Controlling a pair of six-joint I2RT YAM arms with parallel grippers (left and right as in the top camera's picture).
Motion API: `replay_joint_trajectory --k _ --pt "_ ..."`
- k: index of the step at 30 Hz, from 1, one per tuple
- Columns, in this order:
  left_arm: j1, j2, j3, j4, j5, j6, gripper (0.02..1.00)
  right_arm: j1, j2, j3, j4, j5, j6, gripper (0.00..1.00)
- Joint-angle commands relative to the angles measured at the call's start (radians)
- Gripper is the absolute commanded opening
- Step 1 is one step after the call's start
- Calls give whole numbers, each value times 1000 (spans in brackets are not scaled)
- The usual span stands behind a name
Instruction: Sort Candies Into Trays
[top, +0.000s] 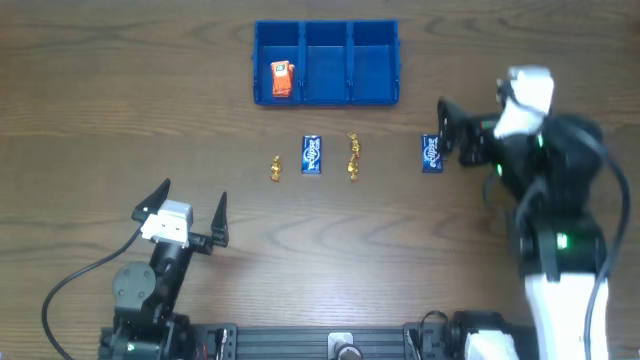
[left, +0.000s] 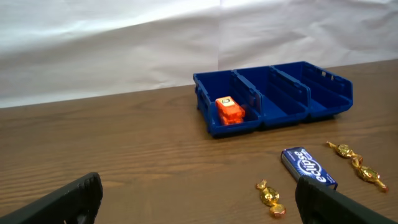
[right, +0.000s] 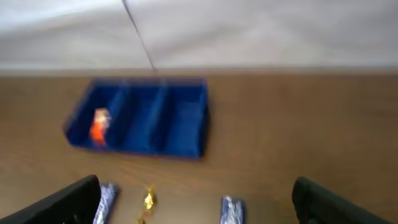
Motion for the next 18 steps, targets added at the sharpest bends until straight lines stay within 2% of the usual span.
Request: replay_joint_trajectory --k 1,2,5,18 --pt "6 -6 -12 -52 10 5 996 50 225 126 -89 117 -49 998" --pt "6 -6 -12 -52 10 5 996 71 288 143 -111 152 -49 998" --pt "6 -6 -12 -52 10 5 996 95 373 147 -128 187 -49 998" --pt "6 -6 -12 -52 10 5 996 101 635 147 -225 186 8 998"
